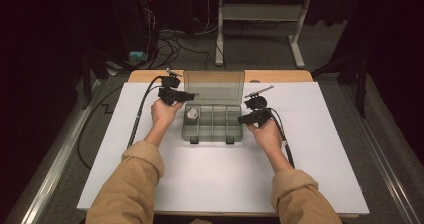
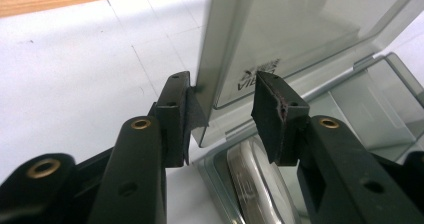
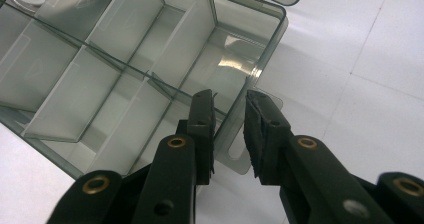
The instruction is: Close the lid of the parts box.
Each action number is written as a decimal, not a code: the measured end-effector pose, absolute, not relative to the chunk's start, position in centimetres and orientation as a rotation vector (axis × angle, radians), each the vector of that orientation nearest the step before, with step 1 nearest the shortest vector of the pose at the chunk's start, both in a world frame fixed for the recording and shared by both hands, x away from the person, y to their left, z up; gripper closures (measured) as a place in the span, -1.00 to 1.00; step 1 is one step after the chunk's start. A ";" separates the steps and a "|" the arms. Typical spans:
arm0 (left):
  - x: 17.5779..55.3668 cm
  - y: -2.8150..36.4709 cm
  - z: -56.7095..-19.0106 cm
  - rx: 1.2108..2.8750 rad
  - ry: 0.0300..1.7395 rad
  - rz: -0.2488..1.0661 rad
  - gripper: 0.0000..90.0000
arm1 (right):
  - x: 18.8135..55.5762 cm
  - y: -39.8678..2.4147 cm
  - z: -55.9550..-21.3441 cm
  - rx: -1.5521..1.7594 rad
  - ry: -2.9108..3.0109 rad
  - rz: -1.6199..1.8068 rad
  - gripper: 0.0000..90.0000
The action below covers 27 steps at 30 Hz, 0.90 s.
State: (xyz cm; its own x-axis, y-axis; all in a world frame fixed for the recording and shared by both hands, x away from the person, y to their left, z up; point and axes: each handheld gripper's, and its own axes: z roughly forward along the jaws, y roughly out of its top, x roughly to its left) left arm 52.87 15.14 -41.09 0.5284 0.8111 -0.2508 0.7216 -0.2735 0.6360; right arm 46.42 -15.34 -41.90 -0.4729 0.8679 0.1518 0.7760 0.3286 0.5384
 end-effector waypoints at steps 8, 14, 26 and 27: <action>52.2 15.0 -40.8 2.077 1.211 0.202 0.31 | 46.4 -15.4 -41.9 1.519 2.423 0.842 0.66; 51.7 14.8 -40.7 2.085 1.193 0.235 0.27 | 46.4 -15.3 -41.9 1.515 2.423 0.842 0.66; 50.4 15.5 -40.2 2.075 1.166 0.241 0.27 | 46.3 -15.2 -41.9 1.505 2.417 0.837 0.66; 50.3 15.6 -40.2 2.071 1.165 0.238 0.27 | 46.3 -15.2 -41.9 1.503 2.418 0.839 0.66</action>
State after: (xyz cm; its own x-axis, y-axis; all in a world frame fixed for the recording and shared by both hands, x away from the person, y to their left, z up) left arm 50.31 15.65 -40.21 0.5715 0.7997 -0.1842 0.6634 -0.3181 0.6773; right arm 46.33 -15.23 -41.94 -0.4757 0.8678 0.1436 0.7702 0.3322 0.5444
